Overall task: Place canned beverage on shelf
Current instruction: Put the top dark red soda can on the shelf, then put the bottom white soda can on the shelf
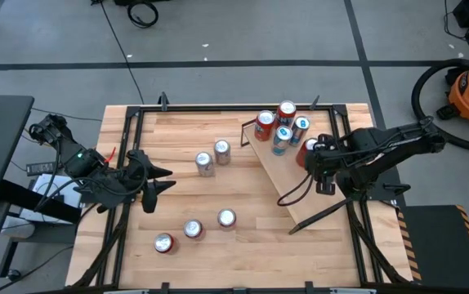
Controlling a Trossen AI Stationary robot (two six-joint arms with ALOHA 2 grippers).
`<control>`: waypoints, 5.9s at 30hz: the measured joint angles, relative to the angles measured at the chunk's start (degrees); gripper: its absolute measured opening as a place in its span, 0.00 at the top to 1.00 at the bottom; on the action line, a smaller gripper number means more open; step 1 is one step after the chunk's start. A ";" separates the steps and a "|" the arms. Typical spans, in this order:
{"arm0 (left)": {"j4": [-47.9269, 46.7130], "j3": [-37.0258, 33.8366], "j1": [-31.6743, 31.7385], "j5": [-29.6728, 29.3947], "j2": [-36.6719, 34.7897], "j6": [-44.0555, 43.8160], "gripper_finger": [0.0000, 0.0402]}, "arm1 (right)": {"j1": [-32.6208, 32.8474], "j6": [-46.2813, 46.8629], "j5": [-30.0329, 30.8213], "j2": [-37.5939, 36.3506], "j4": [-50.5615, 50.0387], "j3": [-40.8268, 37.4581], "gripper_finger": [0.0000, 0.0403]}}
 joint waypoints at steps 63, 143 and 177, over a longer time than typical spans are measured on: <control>8.27 0.04 39.73 31.44 20.11 11.22 0.33 | 0.27 -3.92 -3.39 20.53 18.22 27.17 0.53; -0.87 9.35 46.27 39.57 43.51 -0.49 0.05 | -1.05 -22.11 -8.23 19.01 33.46 25.51 0.52; 6.42 9.29 38.16 42.48 44.30 56.48 0.21 | -2.71 -12.49 -7.77 19.01 30.23 20.87 0.52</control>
